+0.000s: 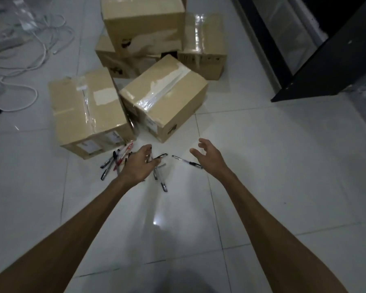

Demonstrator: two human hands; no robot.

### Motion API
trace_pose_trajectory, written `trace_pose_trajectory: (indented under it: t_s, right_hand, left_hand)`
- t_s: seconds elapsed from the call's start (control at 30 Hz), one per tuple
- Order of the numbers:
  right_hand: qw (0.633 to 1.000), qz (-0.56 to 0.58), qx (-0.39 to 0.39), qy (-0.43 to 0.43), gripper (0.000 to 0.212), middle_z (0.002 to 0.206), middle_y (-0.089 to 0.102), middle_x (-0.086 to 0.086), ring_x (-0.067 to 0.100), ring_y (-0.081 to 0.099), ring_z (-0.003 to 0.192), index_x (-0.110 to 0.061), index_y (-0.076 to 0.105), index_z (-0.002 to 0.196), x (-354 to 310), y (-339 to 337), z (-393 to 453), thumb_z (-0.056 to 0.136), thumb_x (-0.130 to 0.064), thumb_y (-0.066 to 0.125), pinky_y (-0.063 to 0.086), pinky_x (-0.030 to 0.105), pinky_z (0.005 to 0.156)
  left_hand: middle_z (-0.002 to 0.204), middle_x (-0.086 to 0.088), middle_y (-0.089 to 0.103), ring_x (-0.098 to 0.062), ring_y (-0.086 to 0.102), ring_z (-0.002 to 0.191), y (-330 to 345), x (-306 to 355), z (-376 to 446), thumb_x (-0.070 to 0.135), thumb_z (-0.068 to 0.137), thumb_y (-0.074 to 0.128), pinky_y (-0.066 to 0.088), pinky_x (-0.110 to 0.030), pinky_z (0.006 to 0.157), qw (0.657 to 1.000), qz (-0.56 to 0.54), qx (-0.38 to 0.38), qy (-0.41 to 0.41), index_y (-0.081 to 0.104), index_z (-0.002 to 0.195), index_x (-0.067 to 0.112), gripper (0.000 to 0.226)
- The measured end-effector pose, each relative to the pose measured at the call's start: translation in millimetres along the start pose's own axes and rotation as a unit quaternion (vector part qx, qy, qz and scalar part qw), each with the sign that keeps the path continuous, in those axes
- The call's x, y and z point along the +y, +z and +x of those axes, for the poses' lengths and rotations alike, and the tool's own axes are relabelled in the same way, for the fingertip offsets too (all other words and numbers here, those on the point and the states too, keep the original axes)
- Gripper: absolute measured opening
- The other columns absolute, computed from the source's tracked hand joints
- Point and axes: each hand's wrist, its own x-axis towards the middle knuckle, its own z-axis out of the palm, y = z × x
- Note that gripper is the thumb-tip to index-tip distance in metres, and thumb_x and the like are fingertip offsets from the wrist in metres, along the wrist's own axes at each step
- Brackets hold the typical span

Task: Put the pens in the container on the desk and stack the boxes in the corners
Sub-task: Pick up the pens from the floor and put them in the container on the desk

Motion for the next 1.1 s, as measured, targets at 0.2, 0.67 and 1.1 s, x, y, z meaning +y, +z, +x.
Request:
trace_pose_trajectory:
  t_s: [0.2, 0.67, 1.1]
  right_hand:
    - [0.998, -0.06, 0.0, -0.027, 0.055, 0.137, 0.055, 0.006, 0.019, 0.05, 0.127, -0.013, 0.048, 0.14, 71, 59, 52, 0.092, -0.031, 0.066, 0.037, 0.024, 0.098]
    - [0.95, -0.267, 0.125, -0.103, 0.034, 0.113, 0.061, 0.009, 0.028, 0.056, 0.108, -0.015, 0.064, 0.121, 141, 117, 97, 0.087, -0.014, 0.064, 0.051, 0.042, 0.089]
    - [0.999, 0.013, 0.027, 0.04, 0.025, 0.094, 0.075, 0.003, 0.019, 0.07, 0.092, -0.013, 0.075, 0.102, 131, 186, 80, 0.078, -0.014, 0.069, 0.055, 0.036, 0.092]
  left_hand:
    - [0.136, -0.009, 0.057, -0.026, 0.055, 0.124, 52, -81, 50, 0.021, 0.09, 0.067, 0.044, -0.042, 0.106, 0.999, -0.035, 0.03, 0.012, 0.048, 0.138, 0.01, 0.053]
    - [0.13, -0.004, 0.061, -0.019, 0.06, 0.112, 101, -168, 103, 0.021, 0.089, 0.068, 0.046, -0.034, 0.103, 0.995, -0.038, 0.096, 0.01, 0.049, 0.138, 0.01, 0.054]
    - [0.092, 0.003, 0.072, -0.013, 0.066, 0.092, 106, -161, 106, 0.021, 0.084, 0.066, 0.052, -0.027, 0.09, 0.988, 0.022, 0.154, 0.0, 0.069, 0.11, 0.007, 0.029]
